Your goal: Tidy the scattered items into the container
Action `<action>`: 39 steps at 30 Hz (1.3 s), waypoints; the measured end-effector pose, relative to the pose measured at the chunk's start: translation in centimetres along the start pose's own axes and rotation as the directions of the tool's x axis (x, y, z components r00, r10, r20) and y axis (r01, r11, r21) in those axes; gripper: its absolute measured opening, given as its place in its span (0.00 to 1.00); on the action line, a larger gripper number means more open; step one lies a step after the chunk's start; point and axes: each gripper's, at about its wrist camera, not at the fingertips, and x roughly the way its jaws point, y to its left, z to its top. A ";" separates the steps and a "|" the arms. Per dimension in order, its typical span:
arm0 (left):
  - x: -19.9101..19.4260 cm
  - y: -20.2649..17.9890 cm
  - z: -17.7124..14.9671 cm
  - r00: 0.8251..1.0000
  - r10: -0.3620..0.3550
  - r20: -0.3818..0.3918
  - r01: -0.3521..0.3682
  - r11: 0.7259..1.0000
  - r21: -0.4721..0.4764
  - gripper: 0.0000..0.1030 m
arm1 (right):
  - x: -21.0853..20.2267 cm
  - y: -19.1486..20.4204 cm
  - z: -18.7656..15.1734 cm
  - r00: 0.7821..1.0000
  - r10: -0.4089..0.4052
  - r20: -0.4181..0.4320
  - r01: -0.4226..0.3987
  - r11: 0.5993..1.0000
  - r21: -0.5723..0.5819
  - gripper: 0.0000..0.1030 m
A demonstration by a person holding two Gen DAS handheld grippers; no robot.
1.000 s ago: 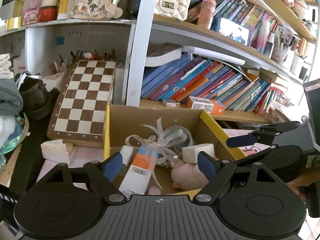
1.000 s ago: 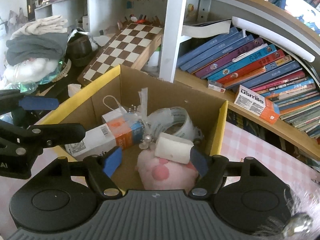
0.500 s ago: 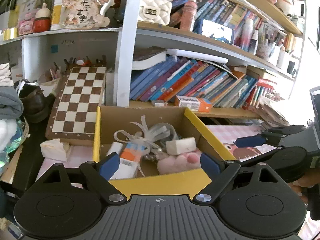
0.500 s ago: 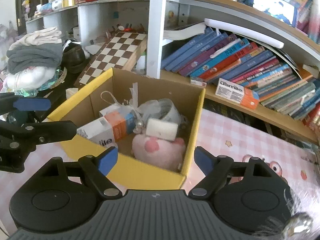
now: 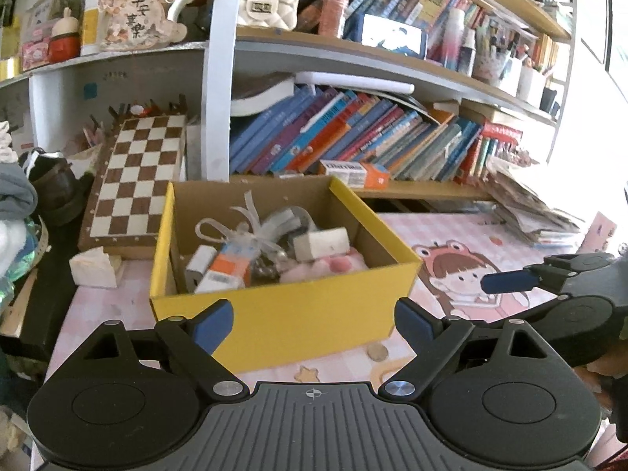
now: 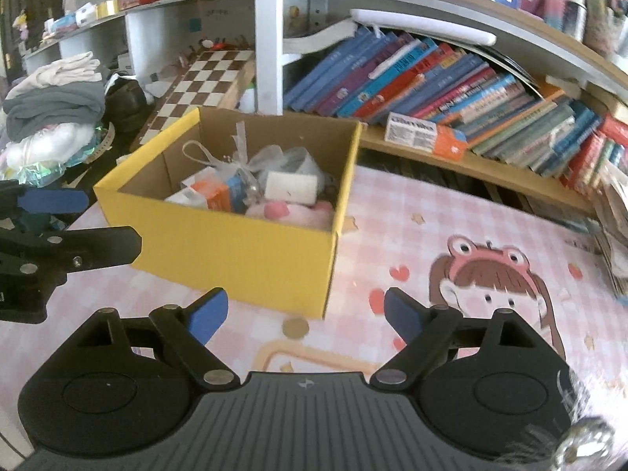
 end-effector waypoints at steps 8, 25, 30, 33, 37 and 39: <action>-0.7 -2.1 -1.3 0.999 -0.013 -0.038 0.014 1.000 0.027 0.91 | -2.2 -1.0 -3.0 1.000 -0.022 -0.012 0.023 0.997 0.072 0.85; -0.1 -5.6 -2.9 0.996 0.002 -0.090 0.007 0.995 0.098 0.92 | -4.0 -2.7 -5.7 0.992 -0.119 -0.030 0.122 0.980 0.158 0.85; 0.1 -5.8 -2.8 0.995 0.016 -0.096 -0.007 0.995 0.096 0.93 | -4.3 -3.1 -6.0 0.989 -0.142 -0.027 0.145 0.976 0.162 0.91; 0.2 -5.9 -2.8 0.995 0.029 -0.099 -0.019 0.995 0.096 0.97 | -4.5 -3.3 -6.1 0.988 -0.150 -0.025 0.152 0.975 0.163 0.93; 0.3 -6.0 -2.8 0.994 0.037 -0.104 -0.027 0.995 0.101 0.98 | -4.6 -3.3 -6.1 0.987 -0.160 -0.025 0.162 0.973 0.164 0.95; 0.4 -6.0 -2.8 0.993 0.040 -0.110 -0.029 0.994 0.104 0.98 | -4.5 -3.4 -6.1 0.986 -0.163 -0.025 0.165 0.973 0.164 0.96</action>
